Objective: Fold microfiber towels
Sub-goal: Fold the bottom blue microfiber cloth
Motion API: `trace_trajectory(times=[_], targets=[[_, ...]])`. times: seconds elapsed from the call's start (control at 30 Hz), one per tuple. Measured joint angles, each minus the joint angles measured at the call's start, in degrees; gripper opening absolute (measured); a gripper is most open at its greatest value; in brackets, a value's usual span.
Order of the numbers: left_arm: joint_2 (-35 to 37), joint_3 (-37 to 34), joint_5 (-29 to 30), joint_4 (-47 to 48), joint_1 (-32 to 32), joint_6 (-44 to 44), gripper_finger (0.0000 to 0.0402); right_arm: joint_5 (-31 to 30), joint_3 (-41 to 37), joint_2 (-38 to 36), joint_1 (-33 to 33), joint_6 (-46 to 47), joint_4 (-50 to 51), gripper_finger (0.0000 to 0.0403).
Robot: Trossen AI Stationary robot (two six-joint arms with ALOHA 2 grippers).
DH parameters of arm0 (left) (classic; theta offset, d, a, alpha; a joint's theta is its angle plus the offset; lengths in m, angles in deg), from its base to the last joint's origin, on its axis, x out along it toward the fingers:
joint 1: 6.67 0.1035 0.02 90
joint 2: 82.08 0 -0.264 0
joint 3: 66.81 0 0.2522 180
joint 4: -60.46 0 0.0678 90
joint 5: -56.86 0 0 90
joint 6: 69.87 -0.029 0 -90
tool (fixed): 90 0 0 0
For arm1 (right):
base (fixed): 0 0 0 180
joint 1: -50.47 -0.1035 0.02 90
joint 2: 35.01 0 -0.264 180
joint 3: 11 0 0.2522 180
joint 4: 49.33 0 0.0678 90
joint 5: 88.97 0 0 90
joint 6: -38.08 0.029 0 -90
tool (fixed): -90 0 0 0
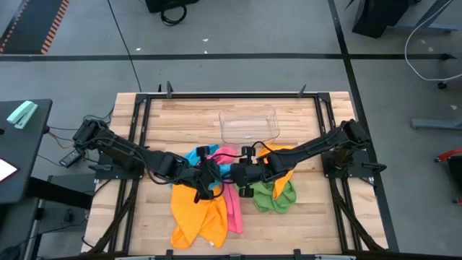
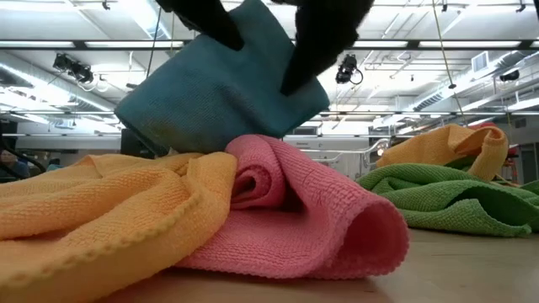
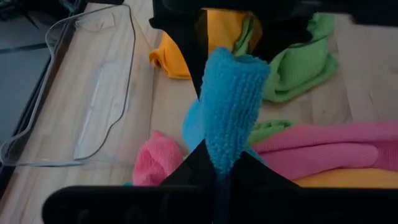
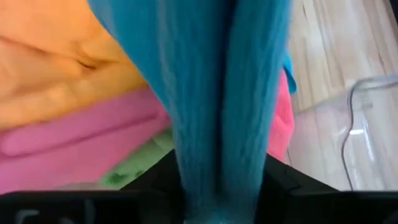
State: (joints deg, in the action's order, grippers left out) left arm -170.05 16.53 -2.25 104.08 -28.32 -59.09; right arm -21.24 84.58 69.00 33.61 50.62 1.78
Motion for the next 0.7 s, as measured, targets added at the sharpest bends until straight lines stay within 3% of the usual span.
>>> trace_trajectory(times=[0.2, 0.43, 0.57, 0.7], targets=[[0.0, 0.0, -0.5, 0.8, 0.0, 0.4, 0.0011, -0.2, -1.3, 0.0, 0.0, -0.1, 0.3, 0.0102], [0.0, 0.0, -0.7, 1.8, -0.2, 0.5, 0.0032, 0.2, -0.9, -0.2, -0.2, -2.6, 3.8, 0.0061], [0.5, 0.0, -0.9, 1.6, -0.2, -3.9, 0.0014, 3.1, 3.7, -0.2, -0.2, -3.8, 10.0, 0.0013], [4.1, 0.1, -3.3, -0.6, 0.1, -8.9, 0.0014, 4.5, 10.8, -0.2, -0.5, -3.8, 17.8, 0.0010]])
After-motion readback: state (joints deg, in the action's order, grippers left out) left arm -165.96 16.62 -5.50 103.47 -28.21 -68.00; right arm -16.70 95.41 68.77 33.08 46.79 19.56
